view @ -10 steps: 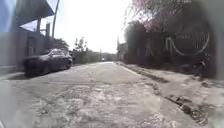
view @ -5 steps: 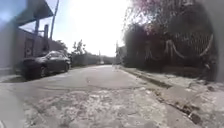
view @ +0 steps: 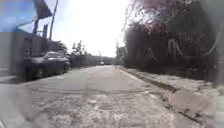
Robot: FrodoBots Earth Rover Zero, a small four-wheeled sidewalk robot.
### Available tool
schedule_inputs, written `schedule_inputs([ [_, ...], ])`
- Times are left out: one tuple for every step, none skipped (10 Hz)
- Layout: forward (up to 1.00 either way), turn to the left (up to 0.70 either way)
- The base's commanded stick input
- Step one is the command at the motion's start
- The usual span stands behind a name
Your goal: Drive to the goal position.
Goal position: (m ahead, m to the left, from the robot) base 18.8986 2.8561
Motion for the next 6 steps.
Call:
schedule_inputs([
  [0.5,0.0],
  [0.5,0.0],
  [0.5,0.0],
  [0.5,0.0],
  [0.5,0.0],
  [0.5,0.0],
])
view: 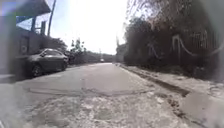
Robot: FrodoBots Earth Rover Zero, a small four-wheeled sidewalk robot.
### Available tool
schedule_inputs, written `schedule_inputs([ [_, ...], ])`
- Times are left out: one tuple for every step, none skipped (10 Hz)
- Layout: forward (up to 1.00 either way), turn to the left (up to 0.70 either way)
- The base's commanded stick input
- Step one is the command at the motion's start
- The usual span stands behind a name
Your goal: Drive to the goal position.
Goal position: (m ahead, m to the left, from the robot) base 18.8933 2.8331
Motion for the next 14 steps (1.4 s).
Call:
schedule_inputs([
  [0.5,0.0],
  [0.5,0.0],
  [0.5,0.0],
  [0.5,0.0],
  [0.5,0.0],
  [0.5,0.0],
  [0.5,0.0],
  [0.5,0.0],
  [0.5,0.0],
  [0.5,0.0],
  [0.5,0.0],
  [0.5,0.0],
  [0.5,0.0],
  [0.5,0.0],
])
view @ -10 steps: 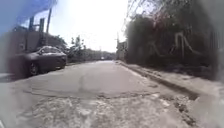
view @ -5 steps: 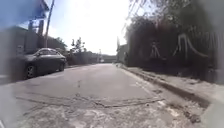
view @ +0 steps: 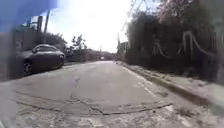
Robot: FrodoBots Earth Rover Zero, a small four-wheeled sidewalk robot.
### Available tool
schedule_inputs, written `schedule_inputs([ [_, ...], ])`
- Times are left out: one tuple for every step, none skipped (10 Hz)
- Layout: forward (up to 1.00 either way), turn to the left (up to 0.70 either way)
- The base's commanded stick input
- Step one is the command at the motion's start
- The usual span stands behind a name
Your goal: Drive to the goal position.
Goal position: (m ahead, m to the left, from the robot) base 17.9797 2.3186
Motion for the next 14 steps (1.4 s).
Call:
schedule_inputs([
  [0.5,0.0],
  [0.5,0.0],
  [0.5,0.0],
  [0.5,0.0],
  [0.5,0.0],
  [0.5,0.0],
  [0.5,0.0],
  [0.5,0.0],
  [0.5,0.0],
  [0.5,0.0],
  [0.5,0.0],
  [0.5,0.0],
  [0.5,0.0],
  [0.5,0.0],
])
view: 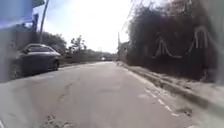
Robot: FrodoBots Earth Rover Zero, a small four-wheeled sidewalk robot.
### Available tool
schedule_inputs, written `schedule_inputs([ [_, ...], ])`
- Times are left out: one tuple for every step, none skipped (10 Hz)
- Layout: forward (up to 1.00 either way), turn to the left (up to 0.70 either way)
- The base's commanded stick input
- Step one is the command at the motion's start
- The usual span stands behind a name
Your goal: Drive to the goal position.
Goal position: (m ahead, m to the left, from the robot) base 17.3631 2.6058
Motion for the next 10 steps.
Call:
schedule_inputs([
  [0.5,0.0],
  [0.5,0.0],
  [0.5,0.0],
  [0.5,0.0],
  [0.5,0.0],
  [0.5,0.0],
  [0.5,0.0],
  [0.5,0.0],
  [0.5,0.0],
  [0.5,0.0],
])
